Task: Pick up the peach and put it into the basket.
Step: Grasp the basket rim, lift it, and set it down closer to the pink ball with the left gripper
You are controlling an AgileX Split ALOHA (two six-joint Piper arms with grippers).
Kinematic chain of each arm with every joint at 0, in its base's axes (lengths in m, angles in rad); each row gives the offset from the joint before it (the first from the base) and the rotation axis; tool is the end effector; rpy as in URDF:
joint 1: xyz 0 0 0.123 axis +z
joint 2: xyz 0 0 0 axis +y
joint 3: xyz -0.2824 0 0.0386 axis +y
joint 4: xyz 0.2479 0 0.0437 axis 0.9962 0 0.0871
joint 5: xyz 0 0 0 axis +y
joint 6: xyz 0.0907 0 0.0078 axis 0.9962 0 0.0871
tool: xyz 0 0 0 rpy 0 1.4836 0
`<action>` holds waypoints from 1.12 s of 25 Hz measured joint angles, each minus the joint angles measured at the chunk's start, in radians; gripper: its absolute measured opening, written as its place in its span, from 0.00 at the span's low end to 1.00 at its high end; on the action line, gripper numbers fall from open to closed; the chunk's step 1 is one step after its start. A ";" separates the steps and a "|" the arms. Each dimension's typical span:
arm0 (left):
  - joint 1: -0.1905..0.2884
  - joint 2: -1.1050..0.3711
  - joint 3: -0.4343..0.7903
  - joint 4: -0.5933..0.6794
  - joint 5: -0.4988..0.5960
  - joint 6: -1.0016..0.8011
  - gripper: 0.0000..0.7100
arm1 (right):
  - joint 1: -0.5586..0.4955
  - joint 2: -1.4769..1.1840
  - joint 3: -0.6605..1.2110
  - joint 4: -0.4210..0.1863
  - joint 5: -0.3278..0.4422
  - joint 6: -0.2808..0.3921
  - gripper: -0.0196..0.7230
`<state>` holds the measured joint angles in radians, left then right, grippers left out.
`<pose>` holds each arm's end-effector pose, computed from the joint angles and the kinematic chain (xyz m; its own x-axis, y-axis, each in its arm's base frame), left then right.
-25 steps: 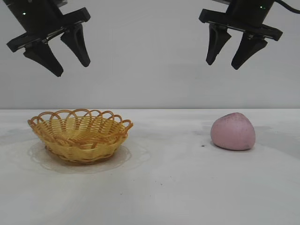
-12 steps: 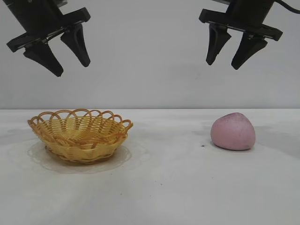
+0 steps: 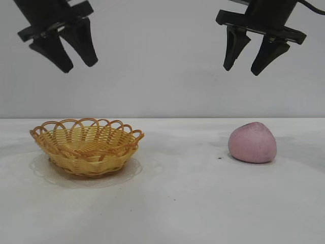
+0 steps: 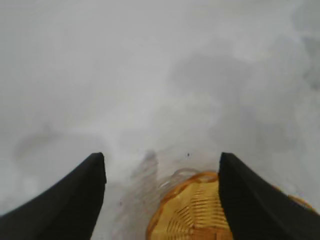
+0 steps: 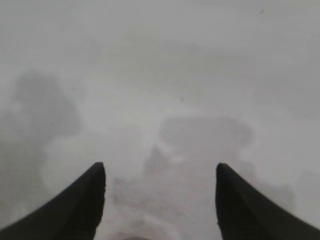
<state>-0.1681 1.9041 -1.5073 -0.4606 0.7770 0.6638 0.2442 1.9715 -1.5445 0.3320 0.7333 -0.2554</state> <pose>0.4080 -0.0981 0.2474 -0.7014 0.4256 -0.5717 0.5694 0.8171 -0.0903 0.4162 0.1242 0.2282 -0.8378 -0.2134 -0.5025 -0.3460 0.9195 0.1864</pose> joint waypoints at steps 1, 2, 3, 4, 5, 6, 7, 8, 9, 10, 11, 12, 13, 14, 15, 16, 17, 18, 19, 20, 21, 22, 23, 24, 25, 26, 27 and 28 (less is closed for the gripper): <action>0.000 0.000 -0.025 0.033 0.041 0.002 0.66 | 0.000 0.000 0.000 0.000 0.002 0.000 0.57; 0.000 0.000 -0.043 0.063 0.084 0.006 0.66 | 0.000 0.000 0.000 0.000 0.002 0.000 0.57; 0.000 0.000 -0.062 0.098 0.121 0.015 0.66 | 0.000 0.000 0.000 0.000 0.002 0.000 0.57; 0.000 0.000 -0.078 0.131 0.166 0.025 0.66 | 0.000 0.000 0.000 0.000 0.002 0.000 0.57; 0.000 0.000 -0.092 0.154 0.208 0.035 0.66 | 0.000 0.000 0.000 0.000 0.004 0.000 0.57; 0.000 0.000 -0.101 0.175 0.245 0.043 0.66 | 0.000 0.000 0.000 0.000 0.004 0.000 0.57; 0.000 0.000 -0.111 0.185 0.272 0.048 0.66 | 0.000 0.000 0.000 0.000 0.004 0.000 0.57; 0.000 0.000 -0.119 0.187 0.297 0.049 0.66 | 0.000 0.000 0.000 0.000 0.004 0.000 0.57; -0.002 0.000 -0.124 0.187 0.319 0.049 0.66 | 0.000 0.000 0.000 0.000 0.004 0.000 0.57; -0.007 0.000 -0.129 0.190 0.331 0.049 0.66 | 0.000 0.000 0.000 0.000 0.004 0.000 0.57; -0.015 0.000 -0.131 0.191 0.342 0.049 0.66 | 0.000 0.000 0.000 0.000 0.004 0.000 0.57; -0.024 0.000 -0.131 0.195 0.350 0.051 0.66 | 0.000 0.000 0.000 0.000 0.004 0.000 0.57; -0.037 0.004 -0.131 0.203 0.361 0.051 0.66 | 0.000 0.000 0.000 0.000 0.004 0.000 0.57; -0.051 0.012 -0.134 0.217 0.373 0.051 0.66 | 0.000 0.000 0.000 0.000 0.004 0.000 0.57; -0.062 0.025 -0.136 0.229 0.380 0.052 0.66 | 0.000 0.000 0.000 0.000 0.004 0.000 0.57; -0.074 0.039 -0.136 0.241 0.389 0.052 0.66 | 0.000 0.000 0.000 0.000 0.006 0.000 0.57; -0.084 0.059 -0.136 0.253 0.393 0.054 0.66 | 0.000 0.000 0.000 0.000 0.010 0.000 0.57; -0.093 0.079 -0.136 0.270 0.395 0.054 0.66 | 0.000 0.000 0.000 0.000 0.013 0.000 0.57; -0.098 0.098 -0.136 0.282 0.395 0.054 0.66 | 0.000 0.000 0.000 0.000 0.015 0.000 0.57; -0.101 0.112 -0.136 0.297 0.394 0.054 0.66 | 0.000 0.000 0.000 0.000 0.019 0.000 0.57; -0.102 0.128 -0.136 0.301 0.394 0.054 0.66 | 0.000 0.000 0.000 0.000 0.021 0.000 0.57; -0.102 0.141 -0.136 0.305 0.394 0.054 0.66 | 0.000 0.000 0.000 -0.002 0.023 0.000 0.57; -0.102 0.152 -0.140 0.313 0.394 0.054 0.66 | 0.000 0.000 0.000 -0.002 0.023 0.000 0.57; -0.102 0.165 -0.148 0.318 0.394 0.054 0.66 | 0.000 0.000 0.000 -0.002 0.023 0.000 0.57; -0.102 0.178 -0.160 0.318 0.392 0.054 0.66 | 0.000 0.000 0.000 -0.002 0.023 0.000 0.57; -0.102 0.191 -0.173 0.316 0.392 0.054 0.66 | 0.000 0.000 0.000 -0.002 0.024 0.000 0.57; -0.102 0.201 -0.185 0.312 0.392 0.054 0.66 | 0.000 0.000 0.000 -0.002 0.026 0.000 0.57; -0.102 0.211 -0.200 0.310 0.392 0.054 0.66 | 0.000 0.000 0.000 -0.002 0.026 0.000 0.57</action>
<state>-0.2703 2.1156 -1.7070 -0.1509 1.1685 0.7174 0.2442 1.9715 -1.5445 0.3299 0.7589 -0.2554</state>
